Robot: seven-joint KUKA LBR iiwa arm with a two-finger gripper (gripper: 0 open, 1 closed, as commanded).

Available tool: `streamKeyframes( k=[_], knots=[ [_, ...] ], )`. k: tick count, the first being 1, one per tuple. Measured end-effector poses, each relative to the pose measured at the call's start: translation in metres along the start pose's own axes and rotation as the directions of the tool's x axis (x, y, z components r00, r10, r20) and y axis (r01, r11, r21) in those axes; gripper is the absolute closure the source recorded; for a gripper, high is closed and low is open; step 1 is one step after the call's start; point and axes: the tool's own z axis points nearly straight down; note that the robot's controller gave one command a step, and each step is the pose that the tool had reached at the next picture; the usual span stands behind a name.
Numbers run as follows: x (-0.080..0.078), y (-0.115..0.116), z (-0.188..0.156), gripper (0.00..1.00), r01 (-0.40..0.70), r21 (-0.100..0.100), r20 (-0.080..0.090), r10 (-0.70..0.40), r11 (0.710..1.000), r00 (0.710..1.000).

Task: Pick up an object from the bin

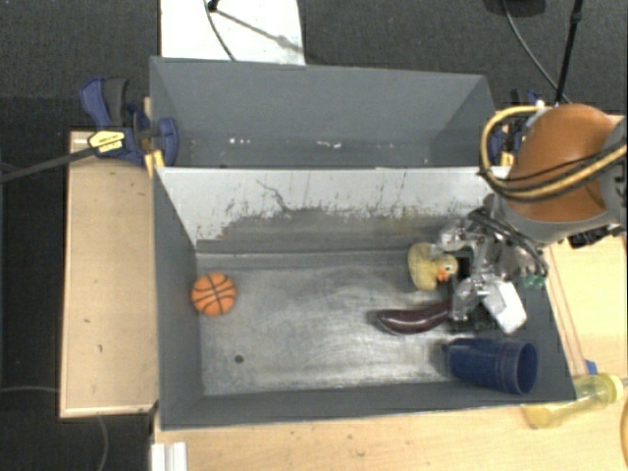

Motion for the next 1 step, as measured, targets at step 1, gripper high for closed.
streamKeyframes(
  k=[1],
  knots=[
    [0.0114,-0.0121,0.0676,1.00,0.149,0.000,-0.008,-0.149,0.989,0.989]
  ],
)
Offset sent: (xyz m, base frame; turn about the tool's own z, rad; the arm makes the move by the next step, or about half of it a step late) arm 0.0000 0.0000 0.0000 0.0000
